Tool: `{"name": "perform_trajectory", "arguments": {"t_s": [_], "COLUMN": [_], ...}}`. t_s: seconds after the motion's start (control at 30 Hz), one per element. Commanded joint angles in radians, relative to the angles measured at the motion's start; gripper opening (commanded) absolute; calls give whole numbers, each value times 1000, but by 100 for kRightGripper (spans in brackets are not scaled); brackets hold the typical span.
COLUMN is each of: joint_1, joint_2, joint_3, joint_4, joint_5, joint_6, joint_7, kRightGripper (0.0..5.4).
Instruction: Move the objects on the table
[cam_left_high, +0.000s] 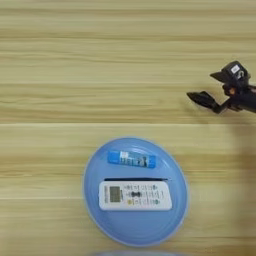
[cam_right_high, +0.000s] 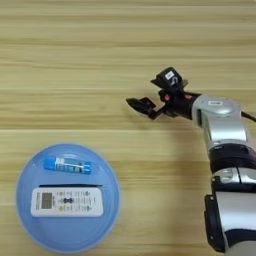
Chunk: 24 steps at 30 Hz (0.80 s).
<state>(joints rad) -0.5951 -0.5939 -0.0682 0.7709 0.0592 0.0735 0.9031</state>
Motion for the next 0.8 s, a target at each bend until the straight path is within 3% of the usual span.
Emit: {"name": "perform_trajectory", "arguments": {"t_s": [0.03,0.8], "joint_1": [-115,-214], "joint_2": [-35,2], "joint_3": [-6,11], "joint_4": [17,311], "joint_5": [-10,-78], "joint_6": [-40,-89], "joint_7": [-30,-104], "kRightGripper": [539,539]}}
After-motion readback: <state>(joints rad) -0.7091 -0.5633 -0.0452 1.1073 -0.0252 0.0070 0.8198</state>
